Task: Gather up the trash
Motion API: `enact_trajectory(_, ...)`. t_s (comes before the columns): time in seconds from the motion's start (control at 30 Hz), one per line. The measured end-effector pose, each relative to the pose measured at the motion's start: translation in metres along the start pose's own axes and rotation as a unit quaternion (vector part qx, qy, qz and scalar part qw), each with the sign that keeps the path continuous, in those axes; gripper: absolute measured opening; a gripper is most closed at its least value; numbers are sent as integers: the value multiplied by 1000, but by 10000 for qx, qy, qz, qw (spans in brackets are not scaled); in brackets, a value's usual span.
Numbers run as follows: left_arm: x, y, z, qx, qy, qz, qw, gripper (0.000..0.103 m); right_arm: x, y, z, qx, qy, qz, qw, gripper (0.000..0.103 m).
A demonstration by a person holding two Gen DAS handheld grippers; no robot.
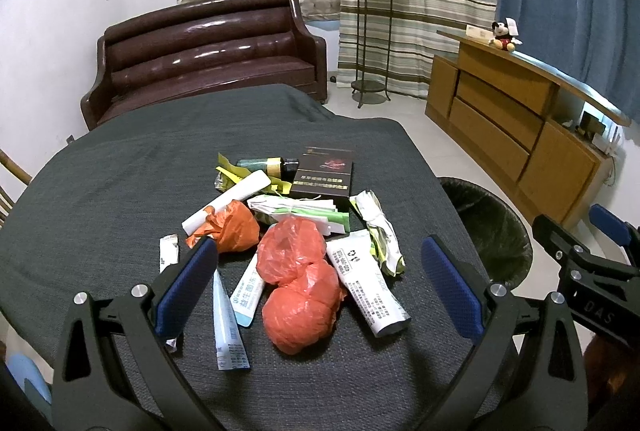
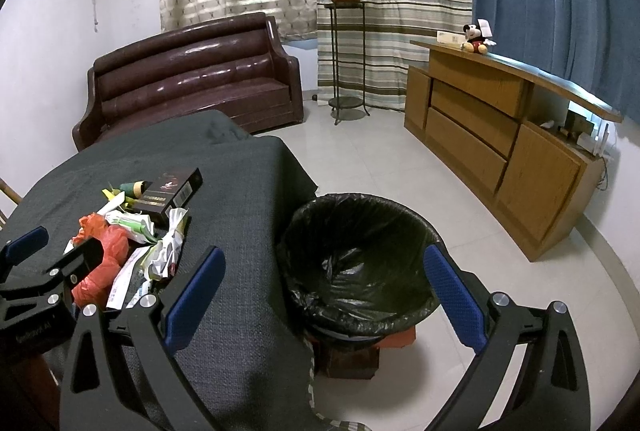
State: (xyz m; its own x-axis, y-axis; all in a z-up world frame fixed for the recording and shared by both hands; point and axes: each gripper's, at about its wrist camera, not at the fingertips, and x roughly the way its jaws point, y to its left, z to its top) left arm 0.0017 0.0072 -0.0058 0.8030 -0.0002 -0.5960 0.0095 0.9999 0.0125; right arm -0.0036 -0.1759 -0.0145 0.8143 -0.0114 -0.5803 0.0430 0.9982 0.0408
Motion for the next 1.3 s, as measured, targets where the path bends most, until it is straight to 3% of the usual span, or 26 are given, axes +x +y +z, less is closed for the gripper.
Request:
enact_trajectory(0.13,-3,1,-2,30,-5,-41,10000,98,1,1,-3,11,-11,-14,10000,96)
enact_trajectory(0.3,-1,3,-7,64,38,3,10000,86,-3,4,0,7,-21,-31,10000,93)
enact_trajectory(0.37,0,15,-10,31,107,71,9999,85,-5,6,1,-19,-15,-66,10000,74)
enact_trajectory(0.43,-2,28,-12,-12,141,132,9998,85,-4,9,-1,-40,71,-62,9999,70)
enact_trajectory(0.8,-10,96,-17,-378,446,757,9954,84,1,26,5,-58,226,165,9996,70)
enact_trajectory(1.1,7,122,-33,-605,1002,900,9890,72,8,46,9,-159,354,332,9987,70)
enact_trajectory(1.3,18,127,-40,-609,1277,690,9875,53,10,56,9,-175,453,406,9980,70)
